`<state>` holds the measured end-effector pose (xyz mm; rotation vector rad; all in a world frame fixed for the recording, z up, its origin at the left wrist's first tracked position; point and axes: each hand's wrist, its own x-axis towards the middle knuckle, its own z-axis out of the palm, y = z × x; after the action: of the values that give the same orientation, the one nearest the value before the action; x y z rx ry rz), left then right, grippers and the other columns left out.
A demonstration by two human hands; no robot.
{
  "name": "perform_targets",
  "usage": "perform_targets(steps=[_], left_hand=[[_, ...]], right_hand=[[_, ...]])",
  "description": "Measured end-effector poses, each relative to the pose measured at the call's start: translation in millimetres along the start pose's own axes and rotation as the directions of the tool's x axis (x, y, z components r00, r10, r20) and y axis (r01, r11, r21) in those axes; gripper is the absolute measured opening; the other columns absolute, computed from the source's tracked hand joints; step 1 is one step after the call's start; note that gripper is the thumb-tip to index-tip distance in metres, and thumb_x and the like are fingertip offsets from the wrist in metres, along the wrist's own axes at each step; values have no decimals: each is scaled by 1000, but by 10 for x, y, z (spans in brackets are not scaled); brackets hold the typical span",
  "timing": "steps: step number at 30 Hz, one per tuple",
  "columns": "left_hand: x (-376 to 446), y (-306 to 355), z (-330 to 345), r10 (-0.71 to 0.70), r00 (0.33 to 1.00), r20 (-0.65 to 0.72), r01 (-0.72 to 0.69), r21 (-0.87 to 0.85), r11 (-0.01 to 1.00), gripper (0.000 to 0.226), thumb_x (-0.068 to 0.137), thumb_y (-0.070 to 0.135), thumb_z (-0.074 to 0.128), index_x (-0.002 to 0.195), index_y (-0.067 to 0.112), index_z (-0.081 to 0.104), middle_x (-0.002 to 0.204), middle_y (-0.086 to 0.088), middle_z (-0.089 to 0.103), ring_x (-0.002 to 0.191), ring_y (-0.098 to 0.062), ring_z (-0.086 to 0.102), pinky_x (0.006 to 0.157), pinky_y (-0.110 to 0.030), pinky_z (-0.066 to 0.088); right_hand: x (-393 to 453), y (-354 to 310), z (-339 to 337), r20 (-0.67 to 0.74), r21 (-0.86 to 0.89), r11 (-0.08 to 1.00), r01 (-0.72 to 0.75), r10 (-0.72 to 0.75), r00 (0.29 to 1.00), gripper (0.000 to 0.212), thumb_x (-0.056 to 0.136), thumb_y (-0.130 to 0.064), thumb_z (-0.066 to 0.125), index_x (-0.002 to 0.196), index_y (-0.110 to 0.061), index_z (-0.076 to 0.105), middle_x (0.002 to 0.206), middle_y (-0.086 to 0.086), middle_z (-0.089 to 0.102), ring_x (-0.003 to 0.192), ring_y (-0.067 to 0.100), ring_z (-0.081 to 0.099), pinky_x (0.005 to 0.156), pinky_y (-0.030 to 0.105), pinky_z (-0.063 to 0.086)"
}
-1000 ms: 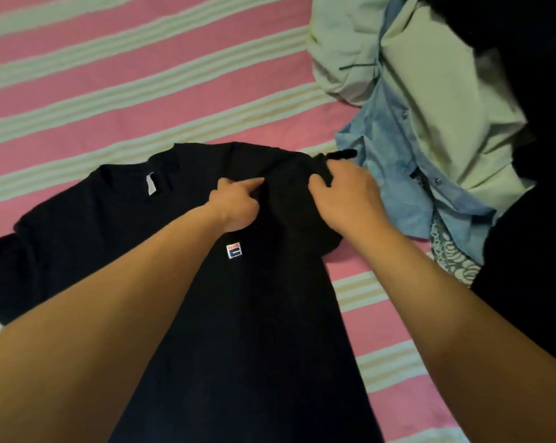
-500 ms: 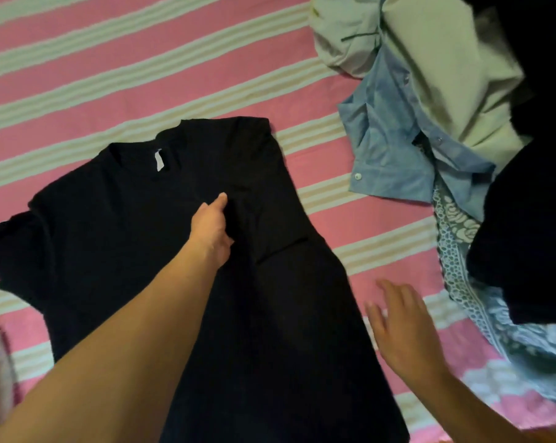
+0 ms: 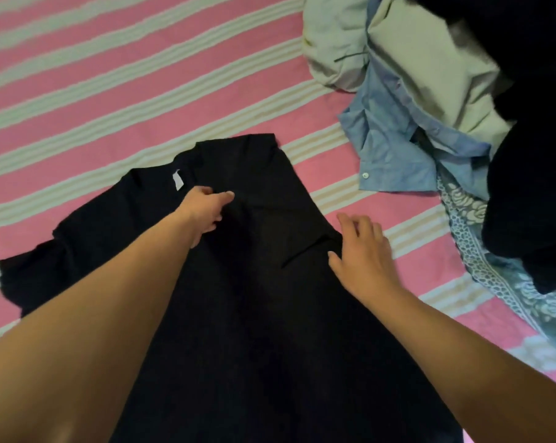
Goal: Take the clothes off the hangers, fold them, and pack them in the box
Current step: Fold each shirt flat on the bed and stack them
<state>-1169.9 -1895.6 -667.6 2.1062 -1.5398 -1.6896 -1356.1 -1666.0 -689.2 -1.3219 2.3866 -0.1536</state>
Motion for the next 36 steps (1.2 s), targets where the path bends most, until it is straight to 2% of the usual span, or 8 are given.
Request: perform_targets(steps=[5, 8, 12, 16, 21, 26, 31, 36], left_hand=[[387, 667, 294, 230, 968, 104, -252, 409, 877, 62, 92, 60, 62, 134, 14, 60, 132, -3, 61, 121, -26, 57, 103, -37, 44], [495, 897, 559, 256, 951, 173, -304, 382, 873, 62, 97, 48, 64, 143, 9, 53, 139, -5, 59, 126, -27, 57, 105, -34, 44], [655, 1143, 772, 346, 929, 134, -368, 222, 903, 22, 95, 30, 71, 108, 13, 72, 100, -5, 74, 94, -24, 73, 84, -36, 60], [857, 1215, 963, 387, 905, 179, -426, 393, 815, 34, 97, 33, 68, 124, 12, 67, 116, -4, 67, 107, -23, 63, 93, -34, 50], [895, 877, 982, 456, 857, 240, -514, 344, 785, 54, 102, 37, 56, 151, 29, 36, 138, 3, 55, 126, -21, 53, 107, -38, 41], [541, 78, 582, 767, 636, 85, -603, 675, 425, 58, 105, 32, 47, 159, 21, 28, 161, -11, 34, 148, -32, 30, 121, -48, 25], [79, -1110, -629, 603, 724, -335, -267, 670, 693, 56, 104, 33, 49, 157, 19, 34, 162, -16, 28, 151, -35, 22, 124, -50, 19], [-171, -2055, -2168, 20, 702, -712, 133, 158, 978, 65, 99, 31, 58, 150, -1, 34, 150, -33, 36, 137, -47, 37, 116, -51, 29]], right_hand=[[358, -82, 188, -159, -77, 988, 132, -143, 977, 38, 77, -12, 70, 113, -13, 57, 111, 8, 53, 92, 28, 51, 73, 43, 48], [445, -33, 268, -221, -87, 973, 215, -229, 948, 28, 73, -5, 66, 98, -10, 55, 100, 9, 53, 84, 29, 49, 64, 41, 44], [435, 175, 248, -333, 60, 996, 69, -45, 942, 15, 76, 0, 55, 90, -7, 53, 92, 9, 50, 81, 27, 45, 66, 41, 42], [473, 275, 203, -319, 22, 997, 79, -68, 945, 8, 79, -3, 54, 84, -9, 51, 85, 8, 47, 79, 25, 42, 66, 42, 42], [420, 121, 67, -285, 65, 996, 63, -42, 958, 48, 72, 1, 48, 119, -6, 57, 116, 11, 54, 103, 31, 50, 87, 49, 48], [569, -416, 15, -97, -105, 876, 471, -480, 872, 58, 93, -18, 47, 150, -9, 42, 161, 13, 31, 151, 31, 23, 122, 48, 24], [944, -778, 212, 79, -270, 878, 396, -389, 918, 72, 103, -53, 29, 161, -19, 2, 168, 10, -8, 154, 32, -12, 125, 52, 4], [1077, -1090, 442, 142, -332, 930, 161, -120, 983, 74, 100, -60, 13, 161, -22, -1, 168, 7, -9, 154, 29, -11, 125, 52, 1]])
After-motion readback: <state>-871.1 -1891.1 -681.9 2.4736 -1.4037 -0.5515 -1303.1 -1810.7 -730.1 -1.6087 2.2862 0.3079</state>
